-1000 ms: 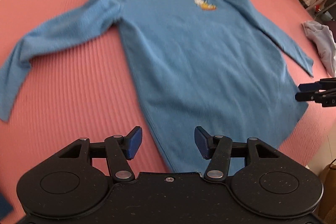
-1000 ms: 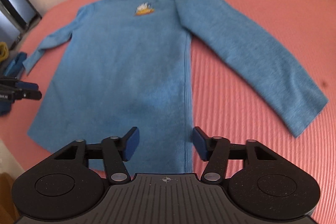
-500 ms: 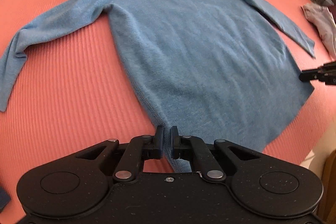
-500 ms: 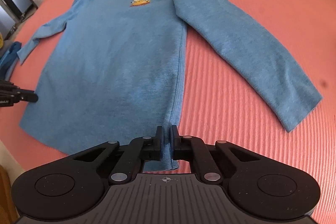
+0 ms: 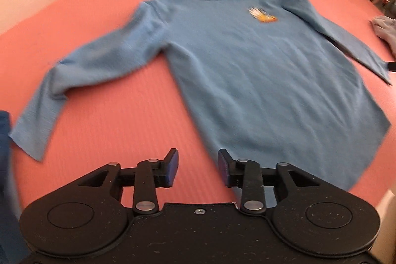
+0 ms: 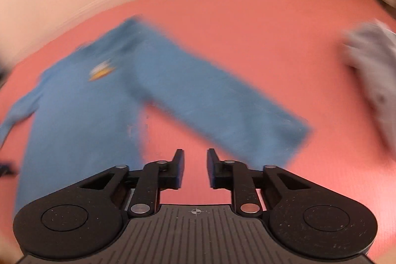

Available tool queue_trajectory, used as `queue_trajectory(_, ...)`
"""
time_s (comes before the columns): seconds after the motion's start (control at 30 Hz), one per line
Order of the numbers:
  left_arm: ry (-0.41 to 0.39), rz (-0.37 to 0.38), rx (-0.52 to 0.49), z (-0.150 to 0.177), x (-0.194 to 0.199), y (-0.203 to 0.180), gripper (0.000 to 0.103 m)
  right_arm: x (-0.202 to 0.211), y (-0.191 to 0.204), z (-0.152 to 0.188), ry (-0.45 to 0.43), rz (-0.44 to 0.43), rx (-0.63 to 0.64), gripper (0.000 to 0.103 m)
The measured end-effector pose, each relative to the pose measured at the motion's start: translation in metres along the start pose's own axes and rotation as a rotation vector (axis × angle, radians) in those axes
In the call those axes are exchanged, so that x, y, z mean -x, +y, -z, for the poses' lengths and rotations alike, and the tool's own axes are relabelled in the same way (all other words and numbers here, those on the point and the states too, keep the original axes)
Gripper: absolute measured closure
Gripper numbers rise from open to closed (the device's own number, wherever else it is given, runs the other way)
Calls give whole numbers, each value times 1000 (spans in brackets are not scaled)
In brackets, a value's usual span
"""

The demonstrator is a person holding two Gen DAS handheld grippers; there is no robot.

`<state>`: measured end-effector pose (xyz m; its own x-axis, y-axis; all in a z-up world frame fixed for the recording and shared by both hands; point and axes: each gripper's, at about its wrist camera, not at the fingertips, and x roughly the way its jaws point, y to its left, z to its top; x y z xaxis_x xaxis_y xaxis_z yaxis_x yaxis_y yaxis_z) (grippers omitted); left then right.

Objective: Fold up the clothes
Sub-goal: 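Grasp the shirt hem with the right gripper, tug it straight, release, then grasp the sleeve cuff with the right gripper and fold it across the body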

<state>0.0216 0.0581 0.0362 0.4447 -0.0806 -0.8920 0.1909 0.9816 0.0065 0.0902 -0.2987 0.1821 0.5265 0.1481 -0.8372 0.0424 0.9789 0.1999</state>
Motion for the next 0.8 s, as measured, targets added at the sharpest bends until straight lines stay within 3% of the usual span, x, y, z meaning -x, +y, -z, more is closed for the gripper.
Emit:
queue_trajectory(0.1,0,-19,27,-6,-6,0,62,-2,-38,-9,-64,143,-104,78)
queue_trajectory(0.17,-15,-28,3,-12,-6,-4,59,-7,-54,-11,-69,195,-141,77)
queue_trajectory(0.37,-75,-23,-8,-31,3,-10,53,-26,-63,-15,-39,163,-167,71)
queue_trajectory(0.63,-66,-3,19,-38,-2,-9,51,-39,-43,-16,-28,162,-98,69)
queue_trajectory(0.73,-64,-1,33,-39,-2,-7,51,-42,-30,-16,-26,164,-39,86)
queue_trajectory(0.77,-64,1,38,-40,-2,-6,51,-40,-30,-16,-19,147,-32,98)
queue_trajectory(0.8,-64,-1,39,-40,-3,-5,51,-37,-31,-16,-8,126,-31,100)
